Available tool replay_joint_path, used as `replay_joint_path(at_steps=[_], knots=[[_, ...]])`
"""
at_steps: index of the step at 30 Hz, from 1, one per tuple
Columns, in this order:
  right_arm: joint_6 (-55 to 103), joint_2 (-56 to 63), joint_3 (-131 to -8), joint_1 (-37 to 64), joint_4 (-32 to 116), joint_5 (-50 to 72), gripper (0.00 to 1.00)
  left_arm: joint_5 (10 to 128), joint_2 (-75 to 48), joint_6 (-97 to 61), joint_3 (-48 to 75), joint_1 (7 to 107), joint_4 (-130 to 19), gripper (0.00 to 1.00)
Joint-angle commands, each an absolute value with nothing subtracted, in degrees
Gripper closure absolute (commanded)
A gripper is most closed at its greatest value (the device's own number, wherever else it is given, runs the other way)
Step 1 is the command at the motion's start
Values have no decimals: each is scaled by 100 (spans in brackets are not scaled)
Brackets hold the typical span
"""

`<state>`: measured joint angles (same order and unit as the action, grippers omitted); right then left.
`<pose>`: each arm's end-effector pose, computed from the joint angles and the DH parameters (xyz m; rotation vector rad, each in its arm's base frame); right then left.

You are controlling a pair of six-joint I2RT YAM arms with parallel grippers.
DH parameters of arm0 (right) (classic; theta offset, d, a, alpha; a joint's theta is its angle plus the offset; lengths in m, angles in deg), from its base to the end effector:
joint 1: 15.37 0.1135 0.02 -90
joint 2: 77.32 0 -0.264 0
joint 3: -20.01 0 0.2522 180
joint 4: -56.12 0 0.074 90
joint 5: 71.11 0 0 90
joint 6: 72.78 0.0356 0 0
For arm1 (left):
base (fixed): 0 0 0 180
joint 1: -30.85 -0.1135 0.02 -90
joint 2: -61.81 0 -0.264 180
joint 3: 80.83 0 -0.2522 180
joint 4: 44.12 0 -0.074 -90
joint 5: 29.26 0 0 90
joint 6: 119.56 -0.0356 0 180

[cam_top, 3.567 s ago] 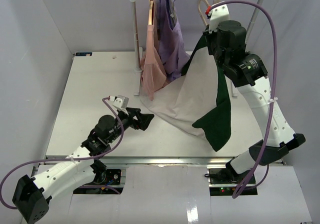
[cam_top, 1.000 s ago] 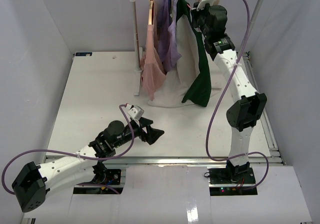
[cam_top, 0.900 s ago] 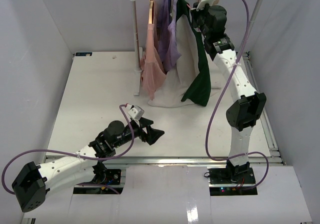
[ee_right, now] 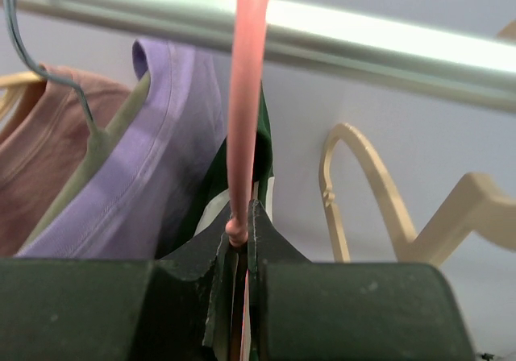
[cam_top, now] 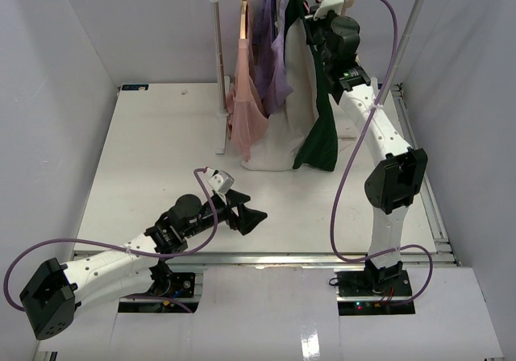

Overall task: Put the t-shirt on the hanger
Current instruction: Place the hanger at the clothesline.

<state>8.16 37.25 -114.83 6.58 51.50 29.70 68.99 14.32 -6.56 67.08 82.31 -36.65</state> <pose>0.4396 0.1700 0.4704 -0.1902 1.2890 0.0698 0.1162 -0.1541 0.2261 0.5608 1.7443 -1.0679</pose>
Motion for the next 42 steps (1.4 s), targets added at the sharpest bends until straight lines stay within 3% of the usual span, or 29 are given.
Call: replay_joint_path(at_steps=[1, 8, 33, 40, 42], knots=[[718, 3399, -11765, 681, 6181, 3193, 92, 7001, 1447, -631, 6686, 8271, -3544, 2], [618, 3850, -12566, 695, 5861, 3242, 92, 6996, 1407, -636, 6674, 8279, -3553, 2], [975, 4426, -12434, 621, 5655, 3276, 92, 7137, 1491, -539, 6725, 8320, -3424, 2], [1017, 3809, -12149, 632, 5400, 3072, 49, 7019, 1438, -606, 6722, 8316, -3457, 2], [1049, 3459, -11956, 633, 5319, 3013, 42, 6947, 1405, -655, 6699, 8322, -3497, 2]])
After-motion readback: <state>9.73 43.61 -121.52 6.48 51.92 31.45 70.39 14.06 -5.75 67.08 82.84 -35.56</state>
